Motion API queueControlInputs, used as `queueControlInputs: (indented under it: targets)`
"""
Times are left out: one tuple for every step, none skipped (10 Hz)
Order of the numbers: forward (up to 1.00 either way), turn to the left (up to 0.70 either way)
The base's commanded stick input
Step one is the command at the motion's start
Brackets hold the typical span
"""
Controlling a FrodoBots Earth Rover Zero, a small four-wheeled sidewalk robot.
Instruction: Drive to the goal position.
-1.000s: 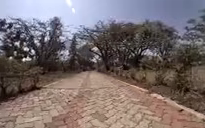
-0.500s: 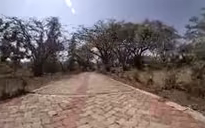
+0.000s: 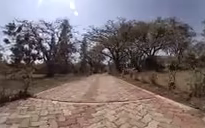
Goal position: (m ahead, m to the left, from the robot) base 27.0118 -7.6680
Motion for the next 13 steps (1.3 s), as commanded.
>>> queueControlInputs:
  targets:
    - [1.0, 0.0]
    - [1.0, 0.0]
    - [1.0, 0.0]
    - [1.0, 0.0]
    - [1.0, 0.0]
    - [1.0, 0.0]
    - [1.0, 0.0]
    - [1.0, 0.0]
    - [1.0, 0.0]
    - [1.0, 0.0]
    - [1.0, 0.0]
    - [1.0, 0.0]
    - [1.0, 0.0]
